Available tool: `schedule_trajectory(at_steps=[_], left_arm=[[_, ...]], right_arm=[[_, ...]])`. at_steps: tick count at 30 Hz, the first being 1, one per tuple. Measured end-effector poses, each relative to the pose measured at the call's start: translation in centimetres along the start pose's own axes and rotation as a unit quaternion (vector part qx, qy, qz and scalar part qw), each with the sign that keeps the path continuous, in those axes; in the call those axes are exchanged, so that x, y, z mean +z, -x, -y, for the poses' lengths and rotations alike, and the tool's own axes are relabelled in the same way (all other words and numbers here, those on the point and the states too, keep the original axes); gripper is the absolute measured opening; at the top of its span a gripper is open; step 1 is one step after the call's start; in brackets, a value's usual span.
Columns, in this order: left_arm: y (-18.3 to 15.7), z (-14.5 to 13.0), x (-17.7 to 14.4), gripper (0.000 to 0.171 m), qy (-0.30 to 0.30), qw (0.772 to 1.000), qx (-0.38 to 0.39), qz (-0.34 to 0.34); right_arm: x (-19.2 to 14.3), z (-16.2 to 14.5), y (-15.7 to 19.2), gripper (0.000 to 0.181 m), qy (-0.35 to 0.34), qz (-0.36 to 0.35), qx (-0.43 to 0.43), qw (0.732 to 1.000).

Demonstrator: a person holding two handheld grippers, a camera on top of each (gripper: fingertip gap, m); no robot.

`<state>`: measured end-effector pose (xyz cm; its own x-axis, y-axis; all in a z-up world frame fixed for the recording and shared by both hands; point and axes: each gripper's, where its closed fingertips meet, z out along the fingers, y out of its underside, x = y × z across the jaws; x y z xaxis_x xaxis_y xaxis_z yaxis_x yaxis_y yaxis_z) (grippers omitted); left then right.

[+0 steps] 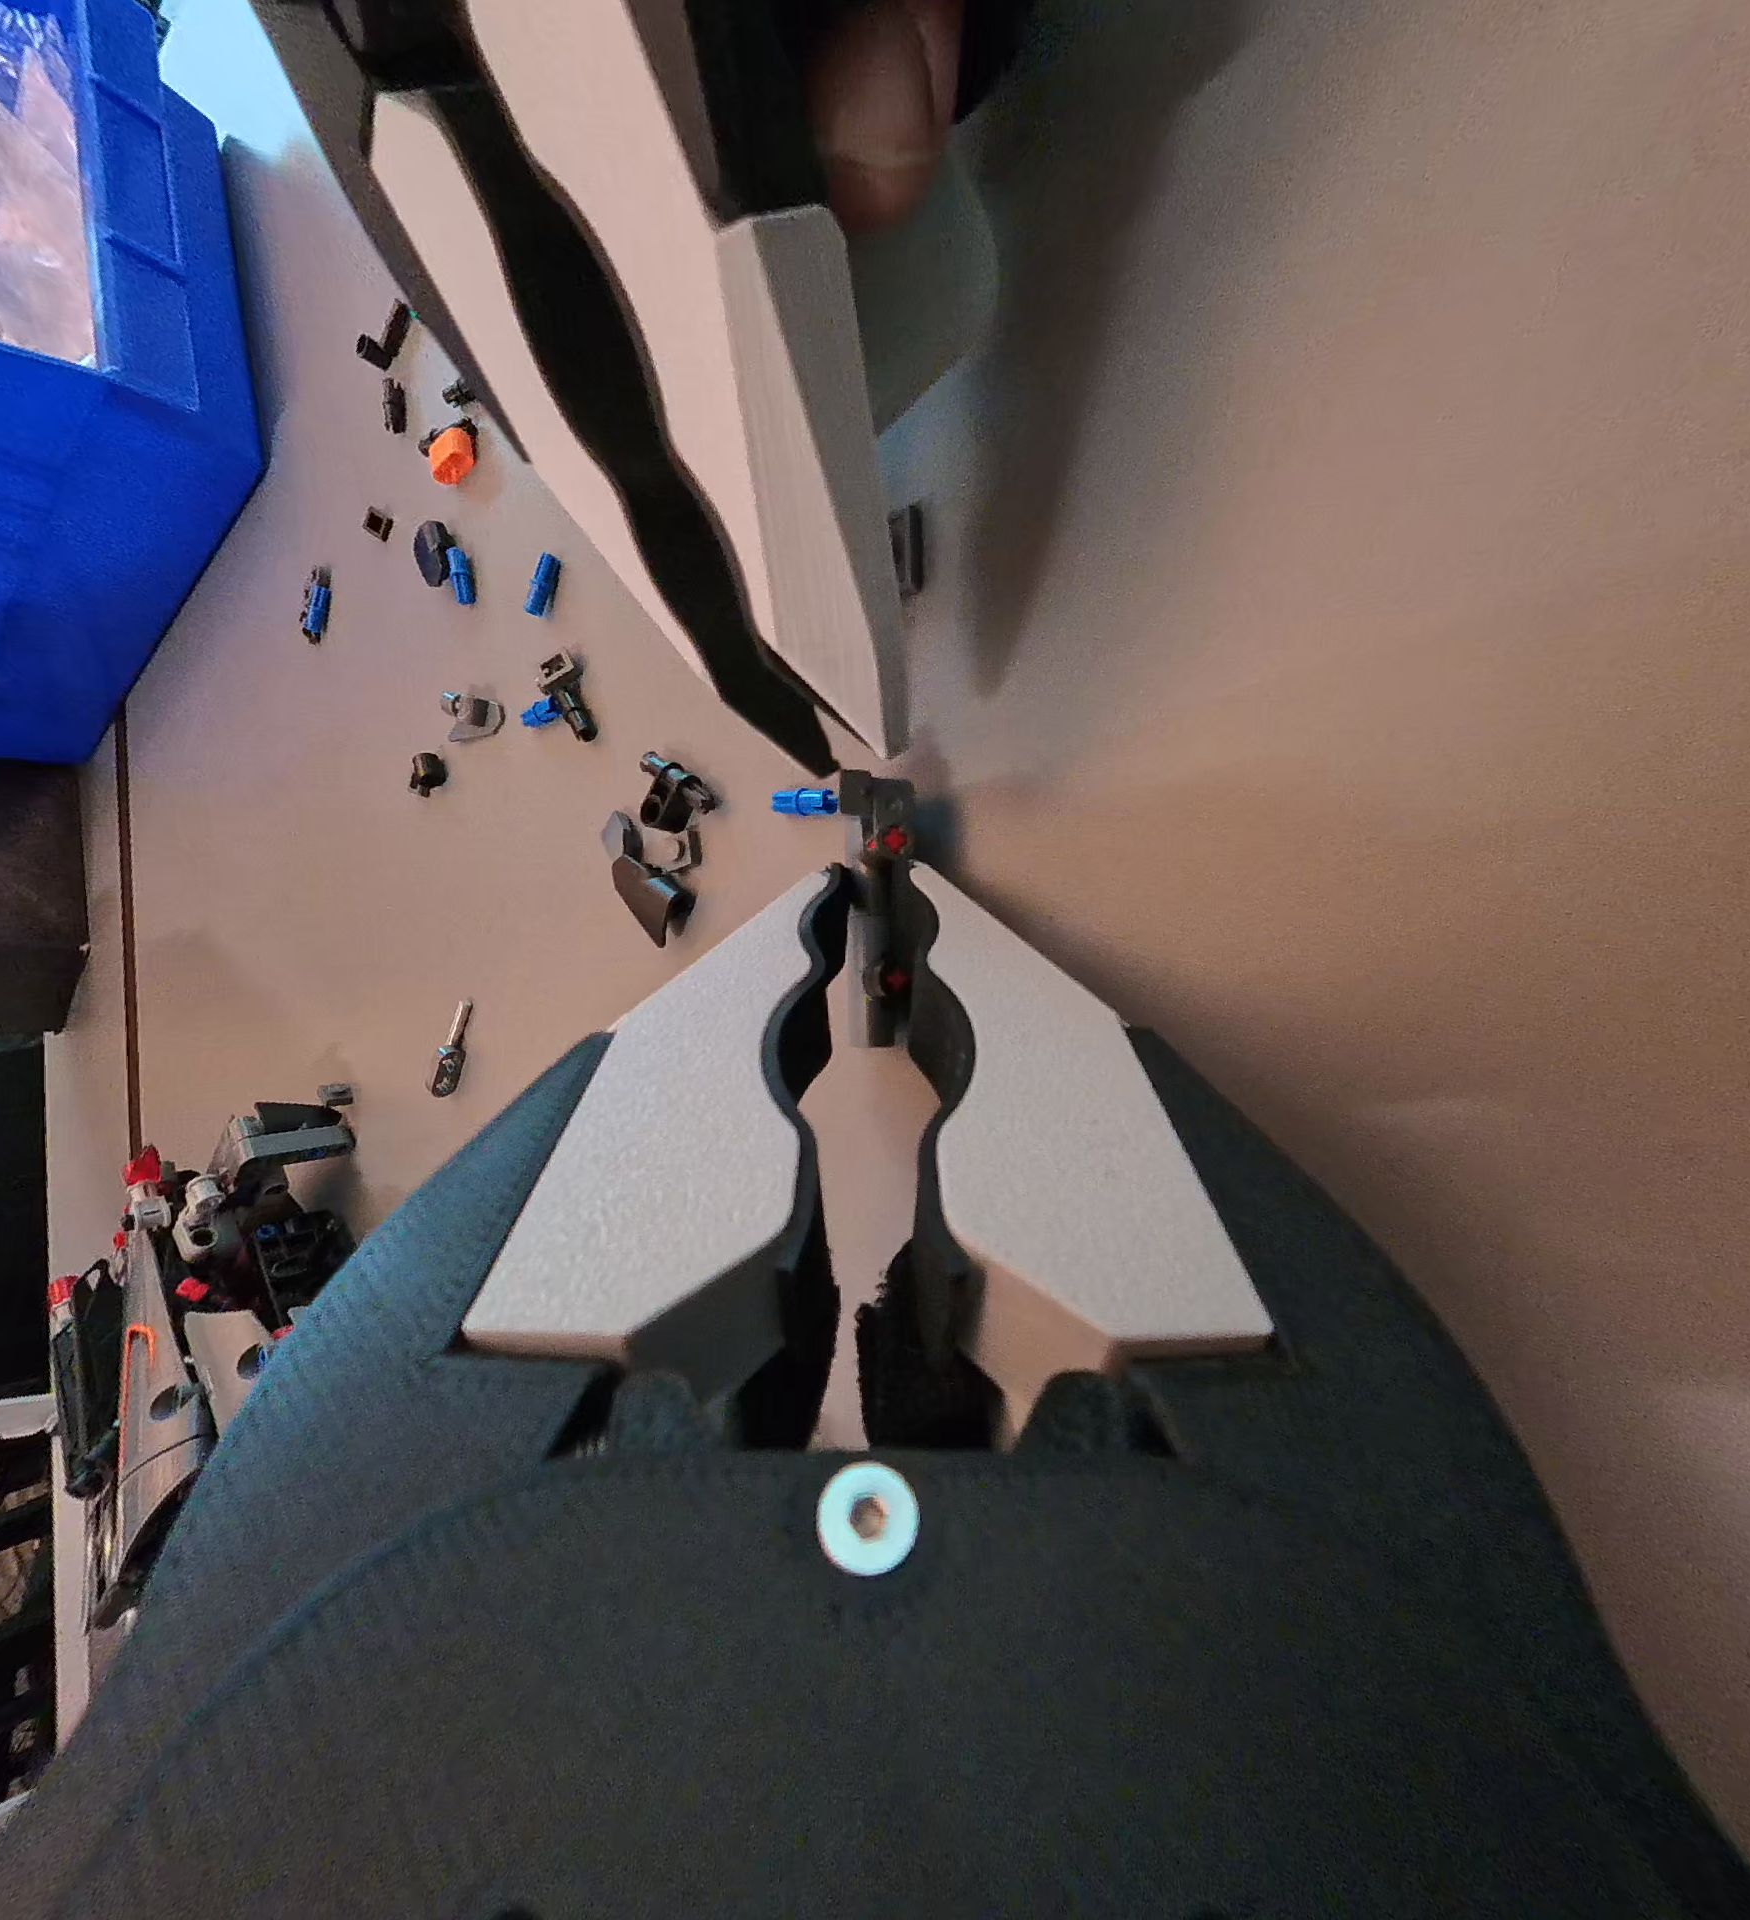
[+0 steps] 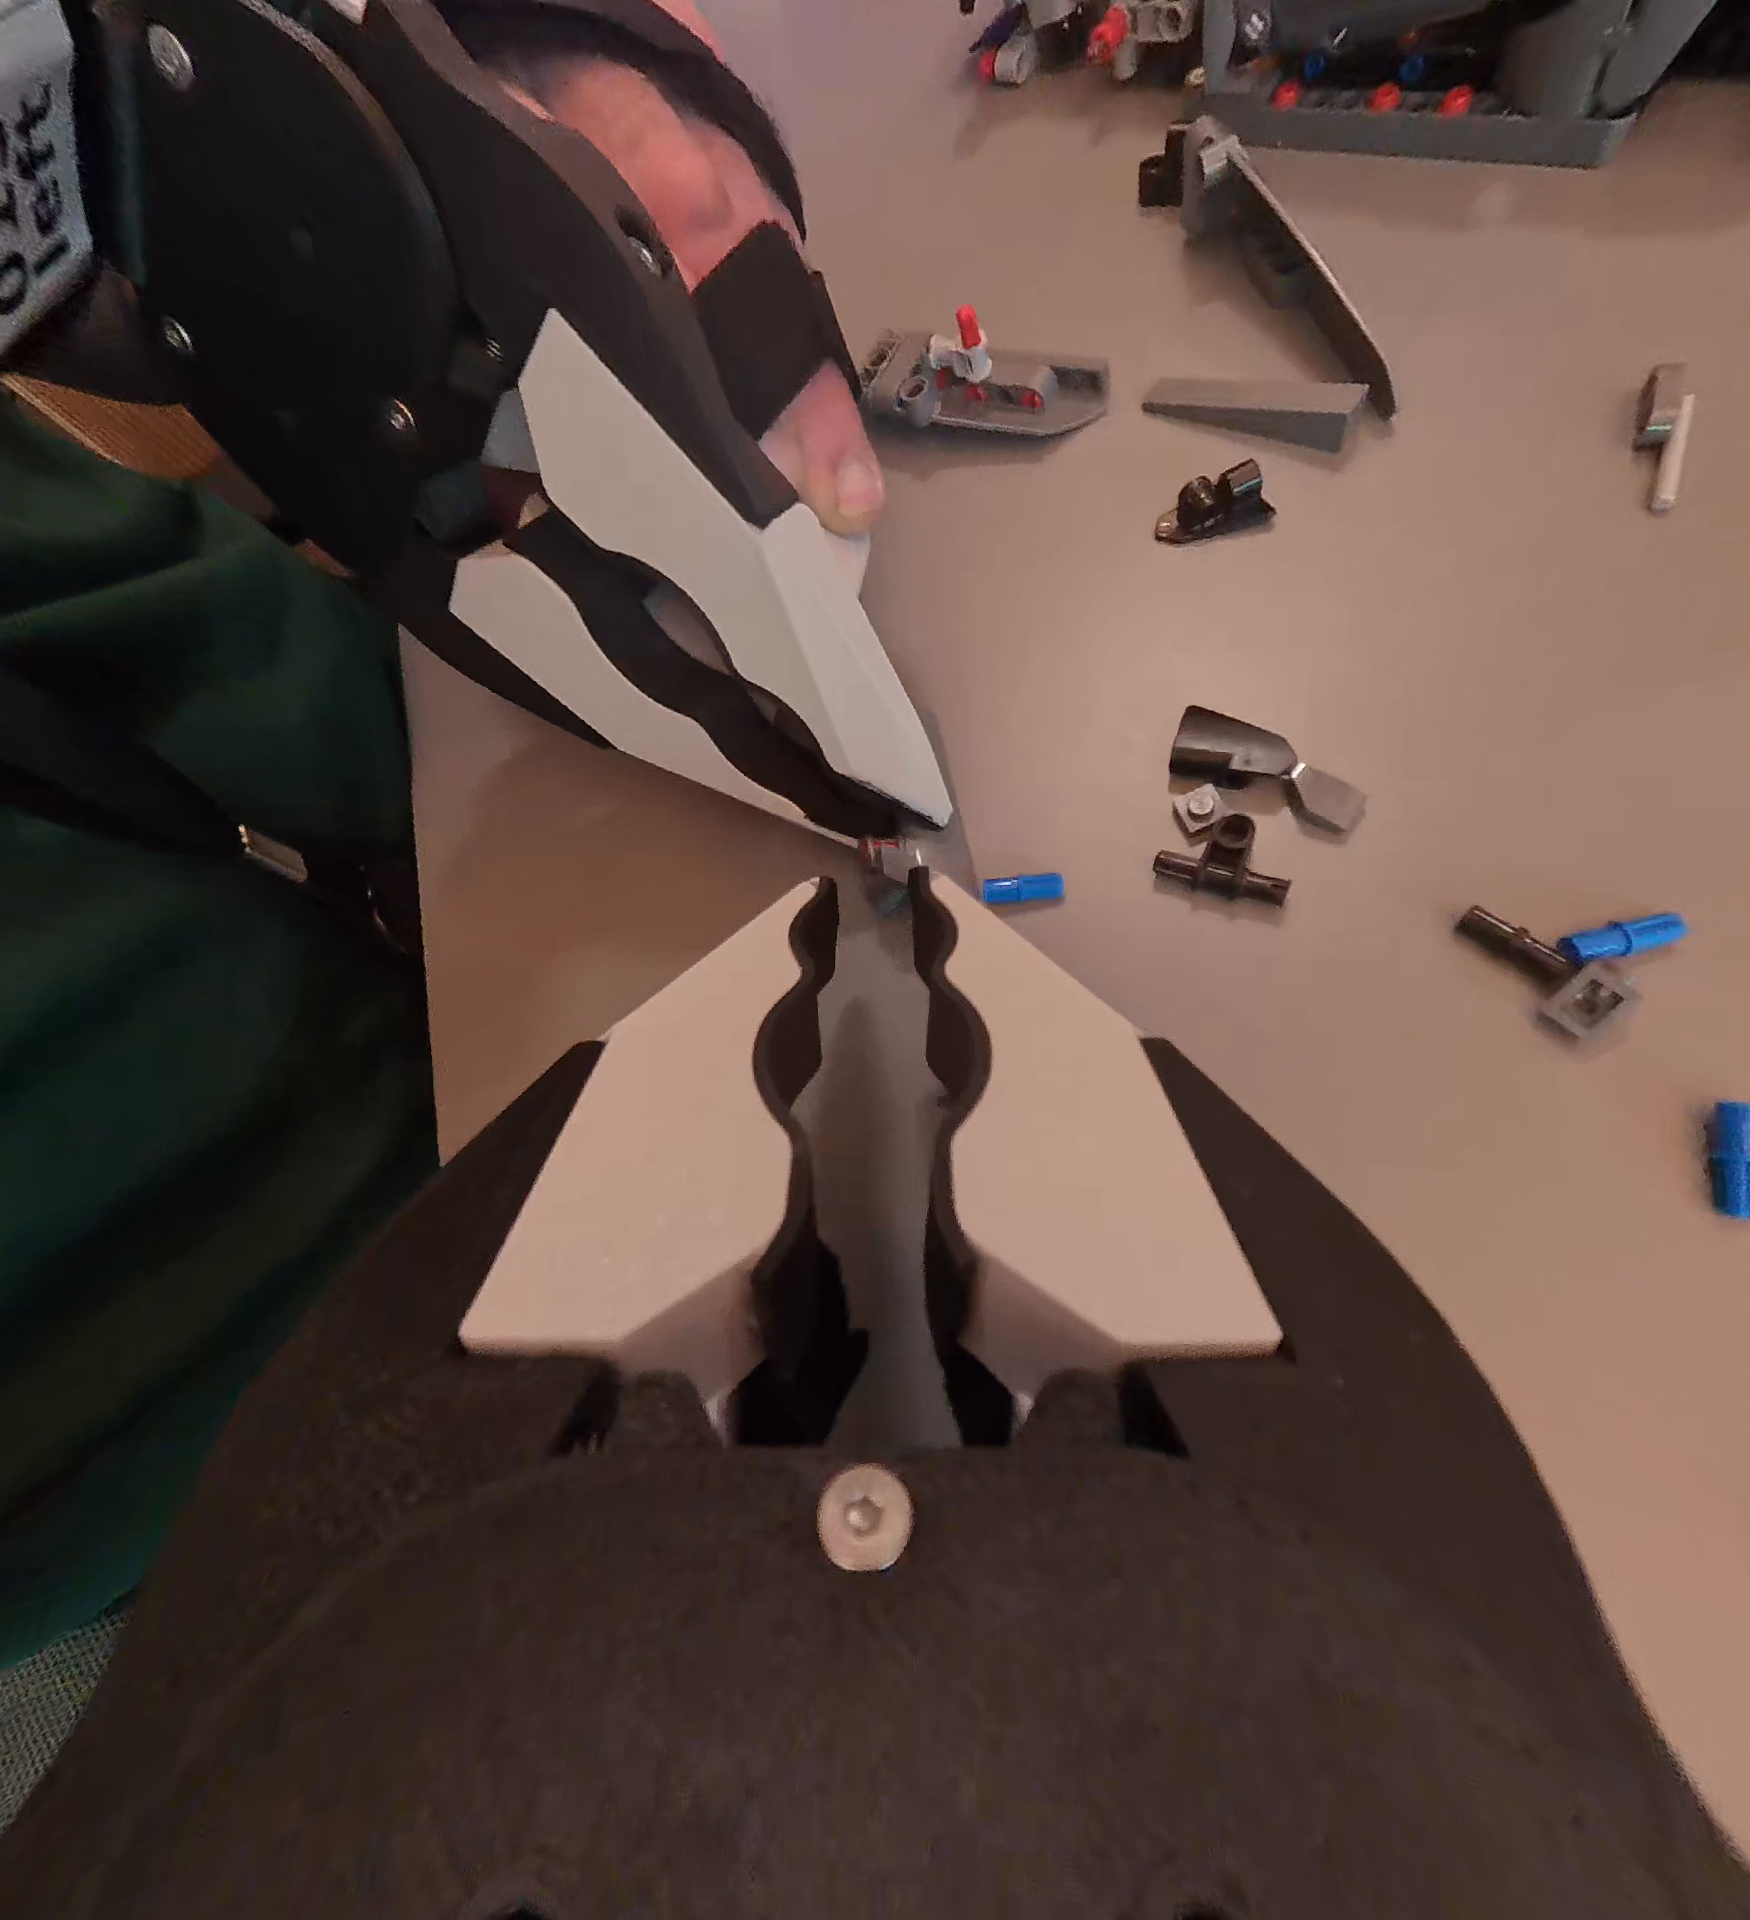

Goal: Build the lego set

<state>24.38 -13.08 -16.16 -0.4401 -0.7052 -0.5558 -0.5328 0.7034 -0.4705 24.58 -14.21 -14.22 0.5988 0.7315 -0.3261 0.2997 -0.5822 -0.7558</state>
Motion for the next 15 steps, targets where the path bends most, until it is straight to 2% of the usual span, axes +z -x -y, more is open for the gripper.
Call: schedule_trajectory(at_steps=[15], left_arm=[[-0.01, 0.07, 0.0, 0.006, -0.002, 1.0, -0.002, -0.001]], right_arm=[[0.79, -0.29, -0.27, 0.005, 0.023, 0.005, -0.005, 1.0]])
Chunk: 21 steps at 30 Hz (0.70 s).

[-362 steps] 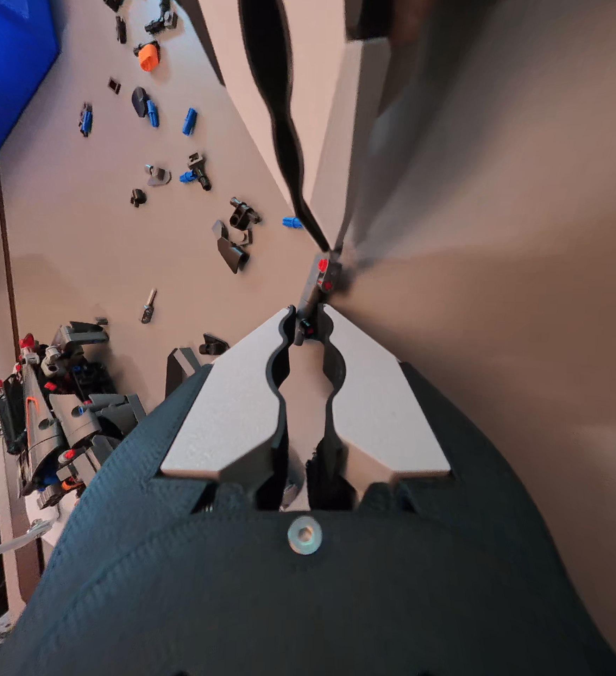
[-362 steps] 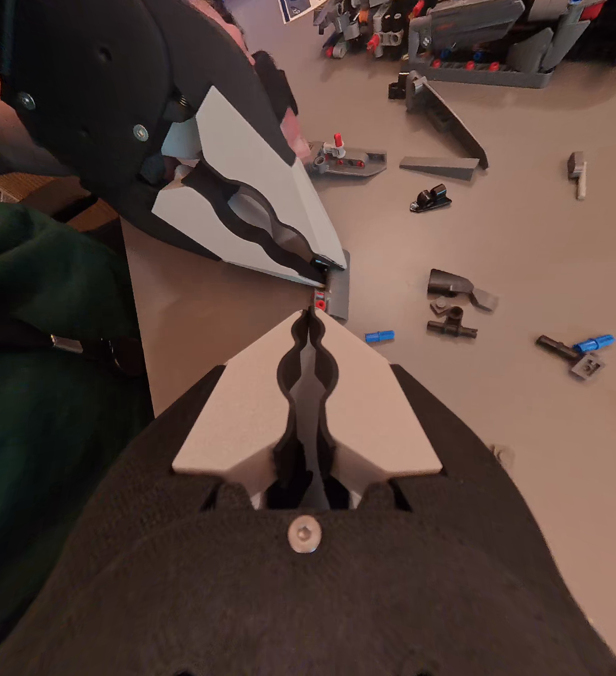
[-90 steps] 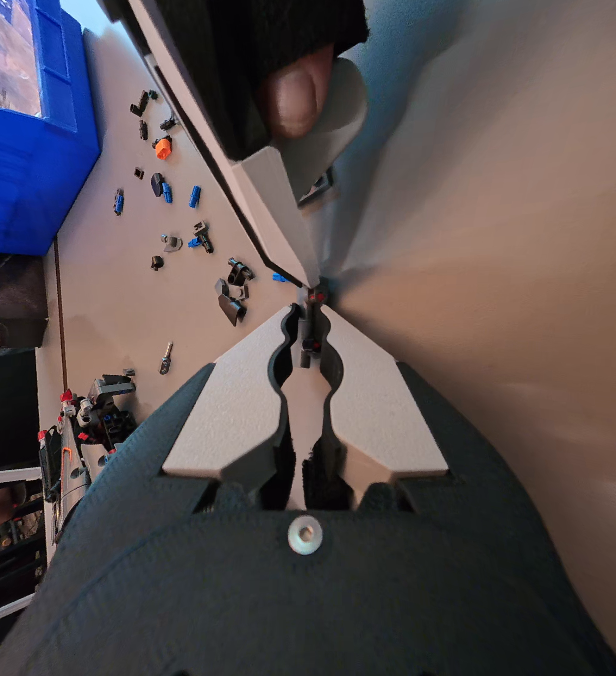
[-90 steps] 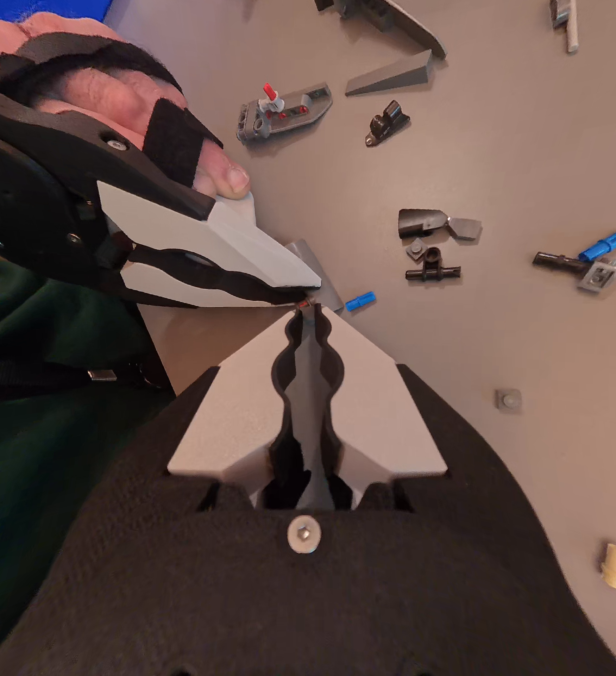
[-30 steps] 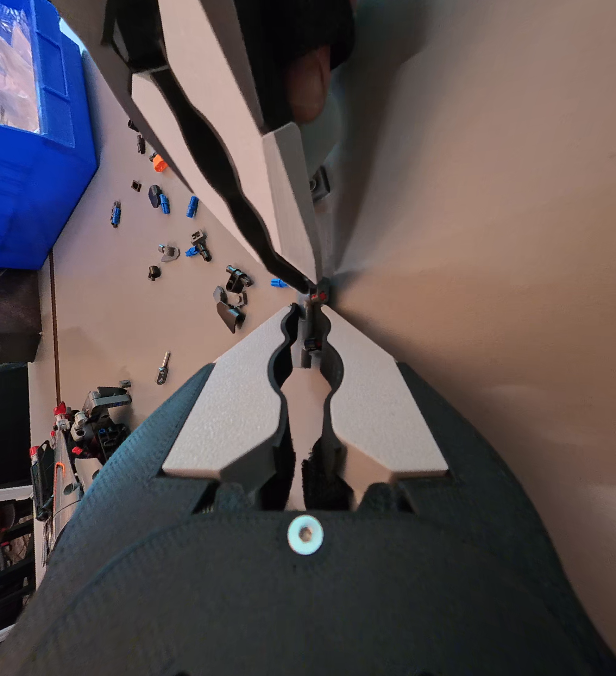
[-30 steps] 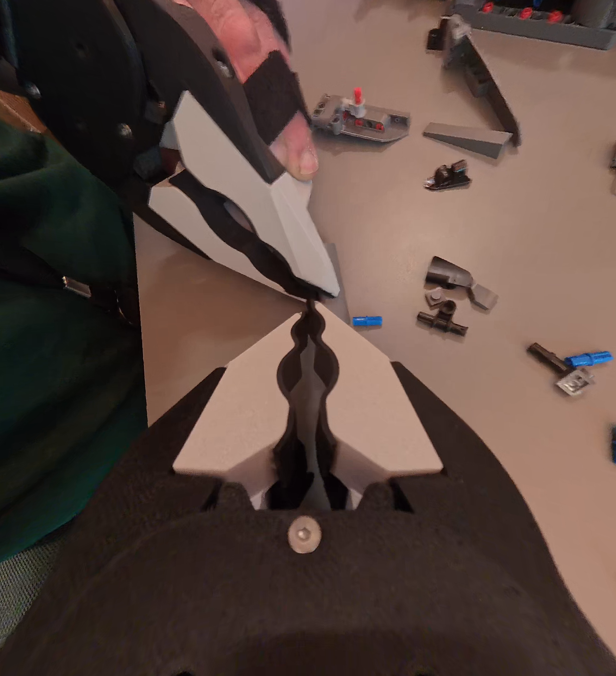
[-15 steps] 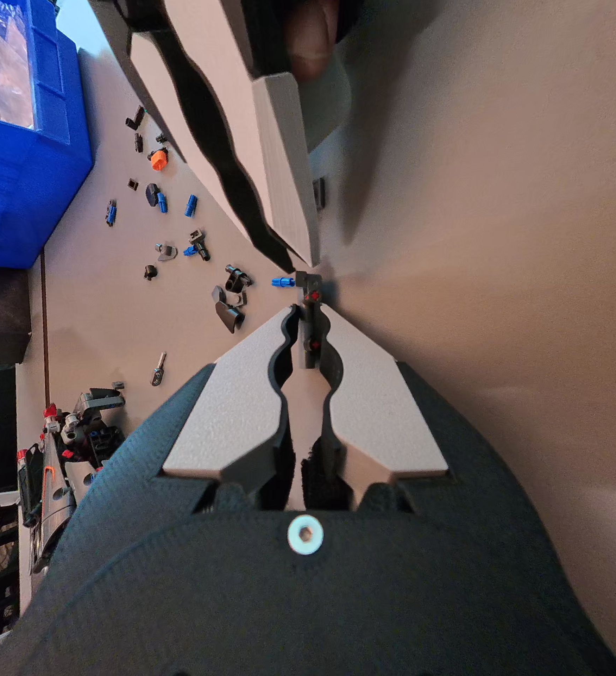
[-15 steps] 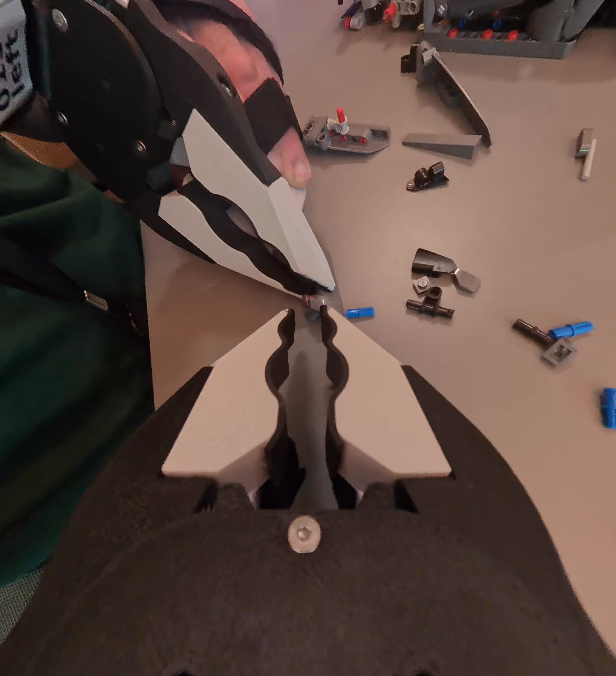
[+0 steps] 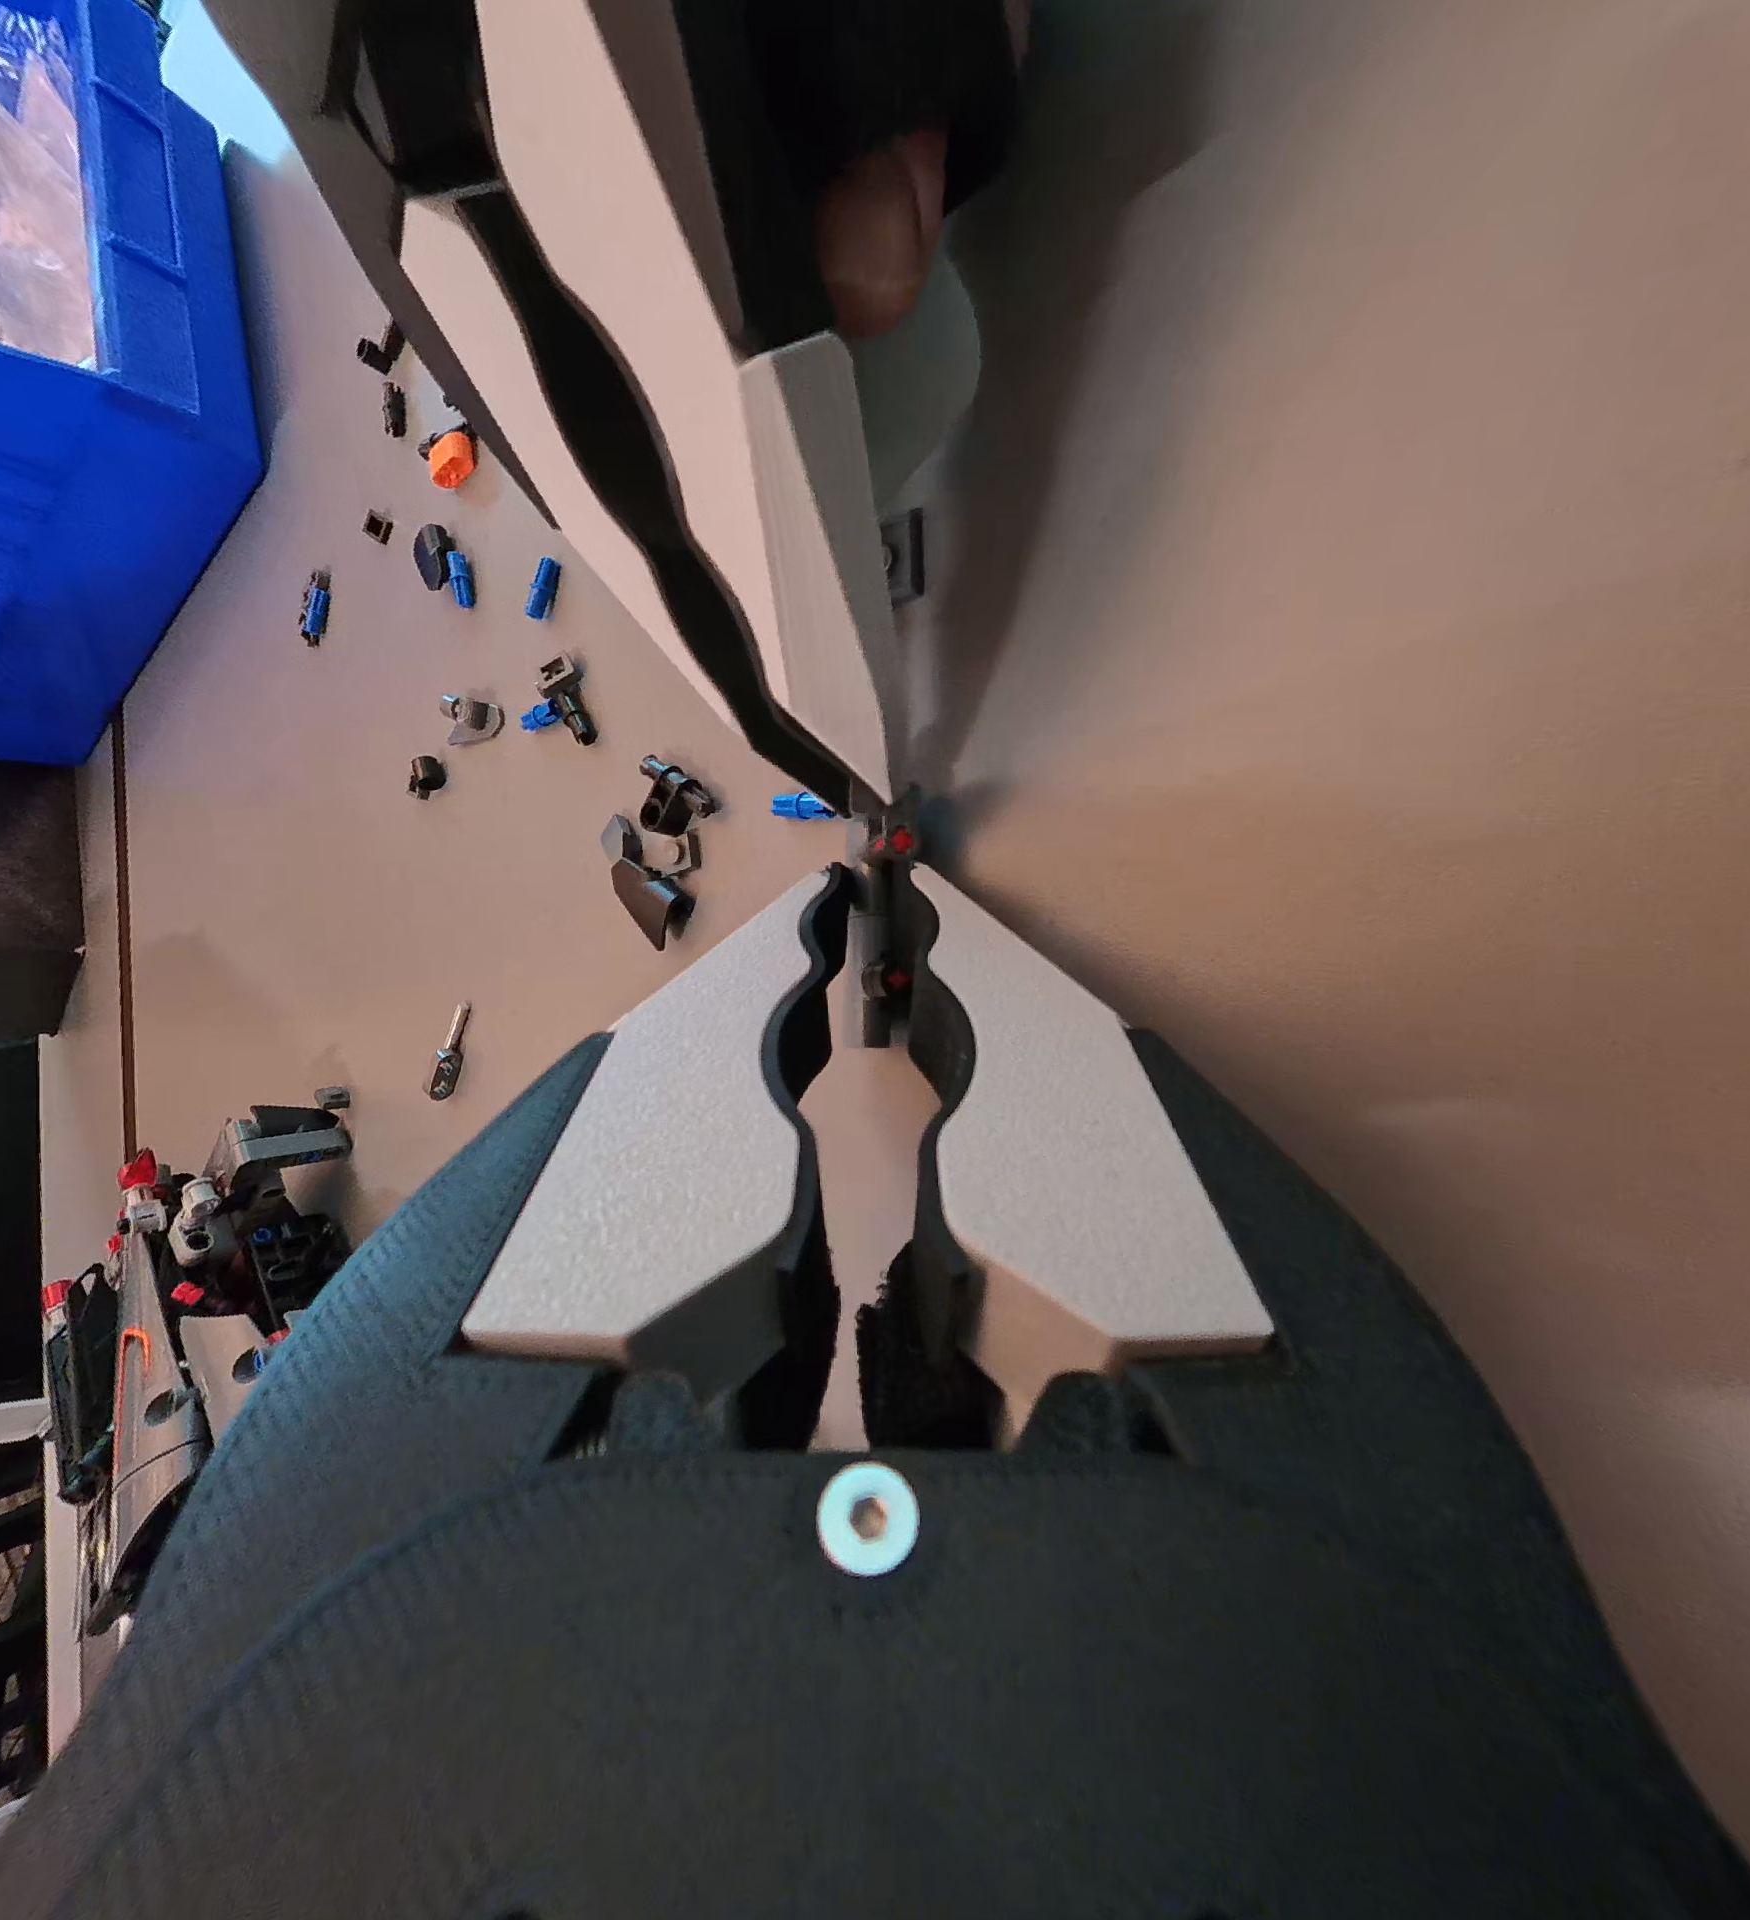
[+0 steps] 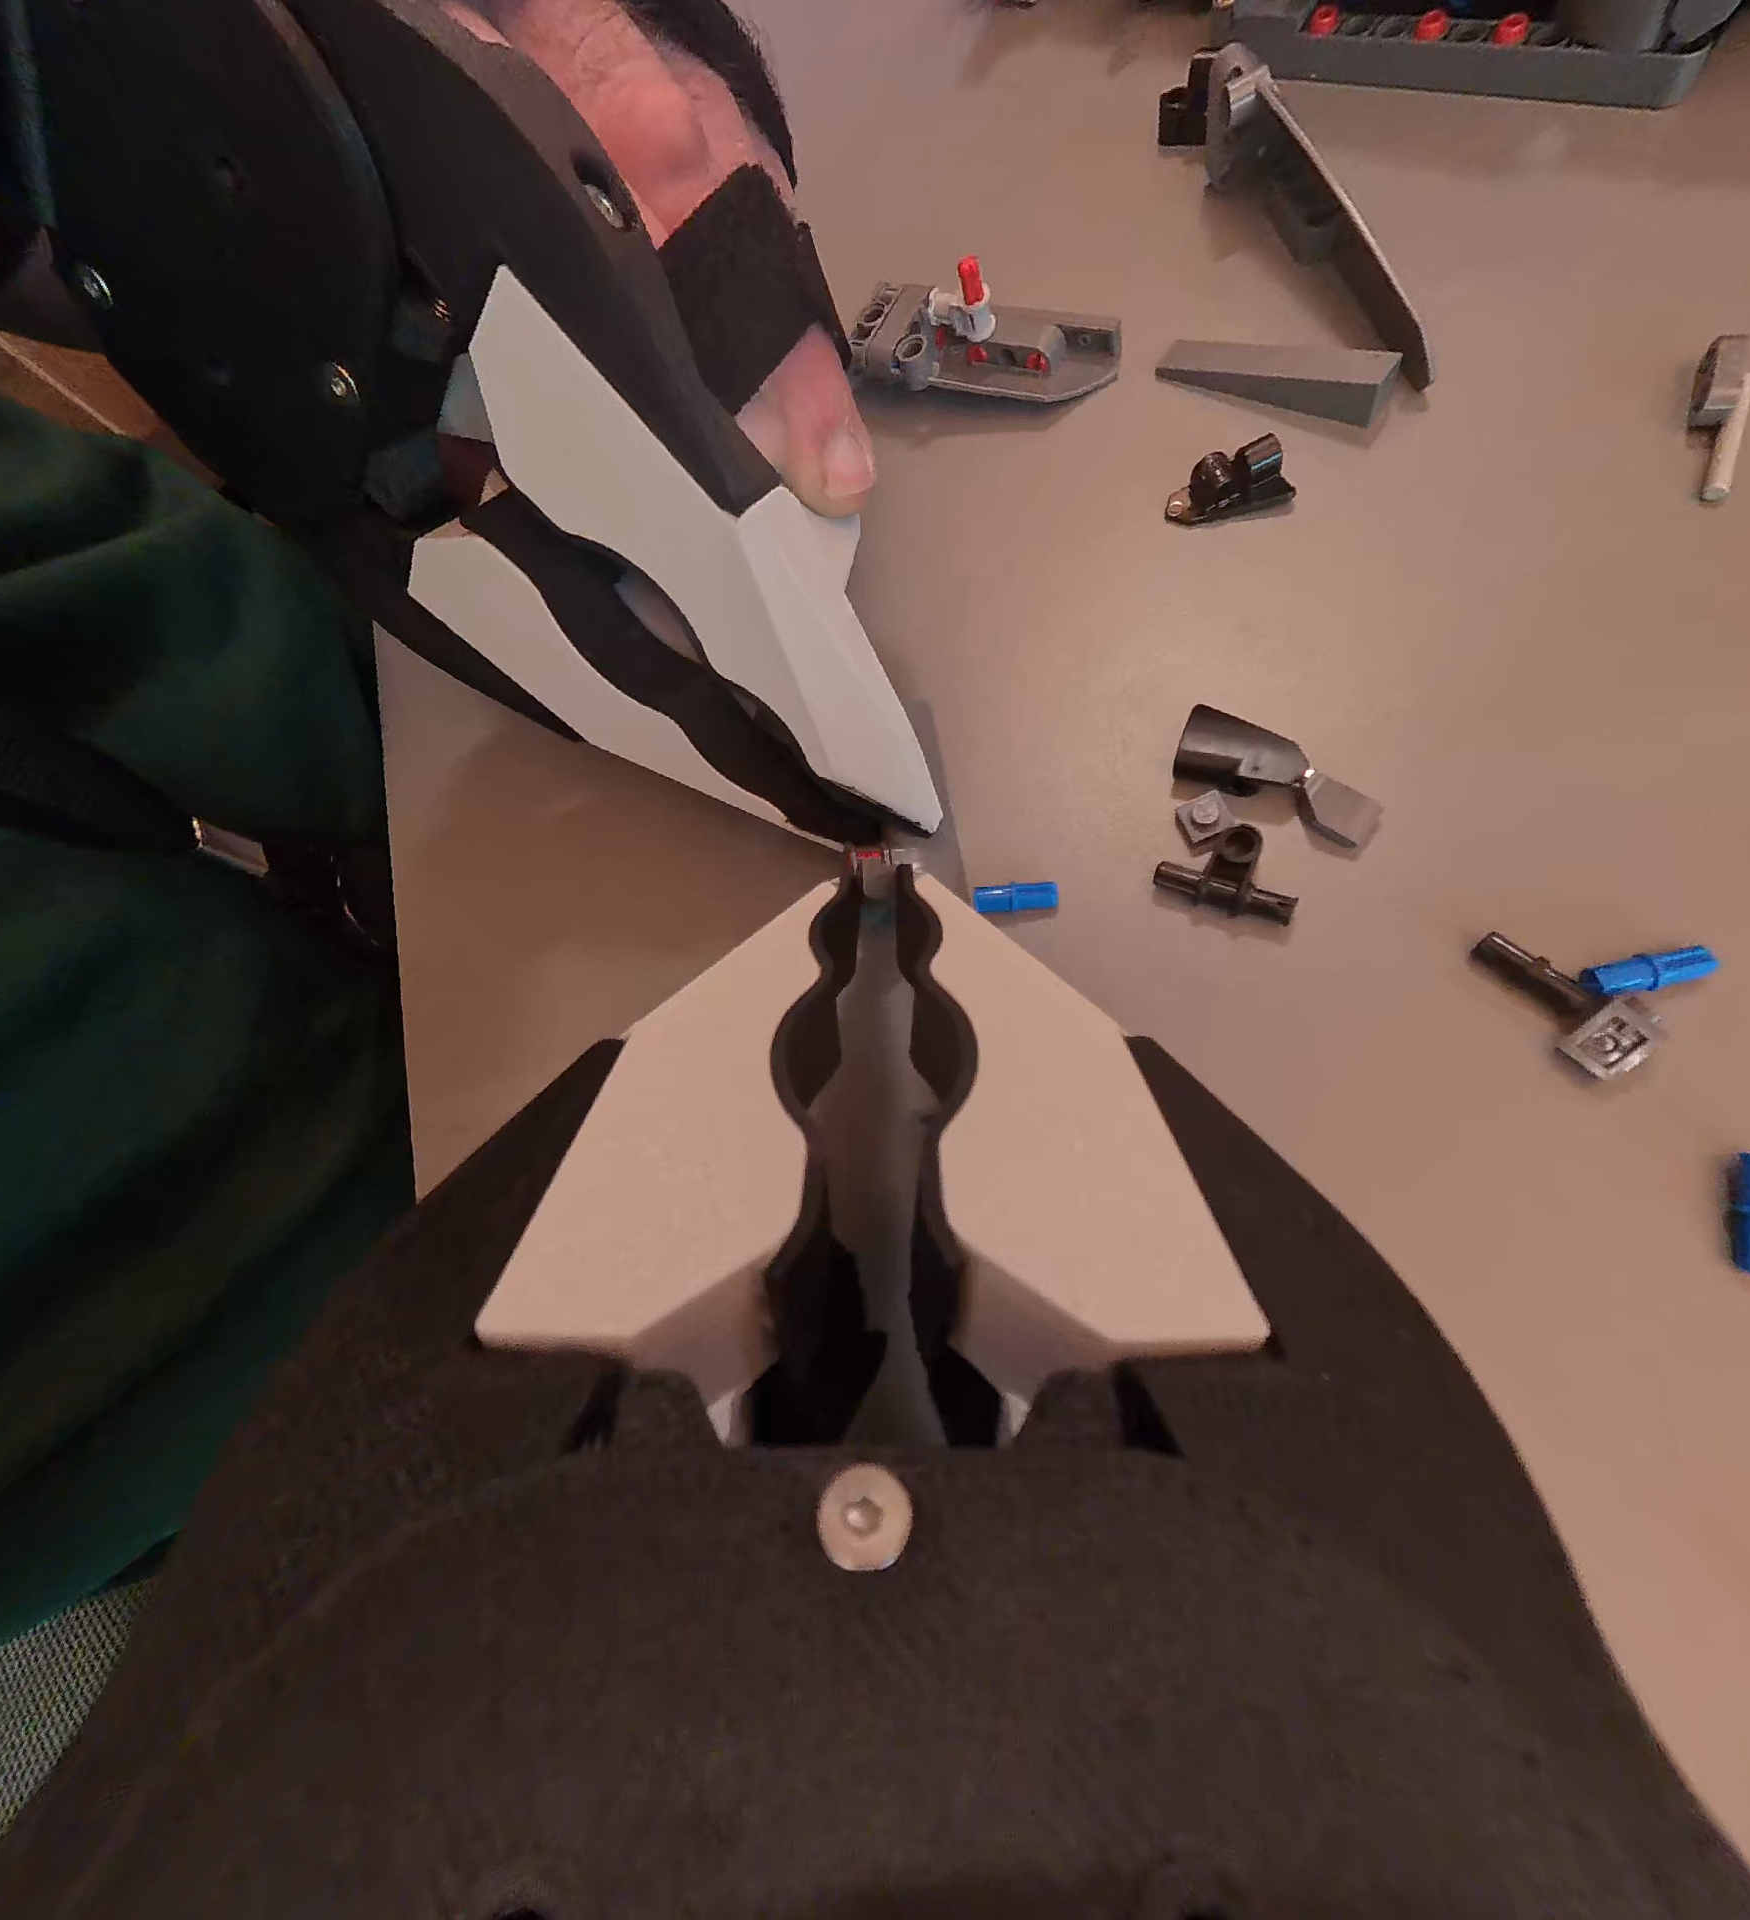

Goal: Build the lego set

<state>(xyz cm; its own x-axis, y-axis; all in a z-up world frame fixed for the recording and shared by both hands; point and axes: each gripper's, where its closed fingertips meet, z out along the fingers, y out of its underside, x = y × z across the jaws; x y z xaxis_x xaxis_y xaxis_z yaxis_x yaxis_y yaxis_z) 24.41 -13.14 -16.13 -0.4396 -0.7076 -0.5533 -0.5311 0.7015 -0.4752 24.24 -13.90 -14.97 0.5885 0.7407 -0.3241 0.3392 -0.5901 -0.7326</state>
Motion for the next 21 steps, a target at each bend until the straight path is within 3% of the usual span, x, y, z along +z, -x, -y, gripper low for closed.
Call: schedule_trajectory(at_steps=[17, 21], left_arm=[[0.0, 0.0, 0.0, 0.007, -0.002, 1.0, 0.001, -0.001], [0.0, 0.0, 0.0, 0.007, -0.004, 1.0, -0.005, -0.007]], right_arm=[[0.1, -0.2, 0.1, 0.005, 0.022, 0.038, -0.025, 0.999], [-0.7, 0.8, 0.3, 0.014, -0.024, 0.059, 0.008, 0.998]])
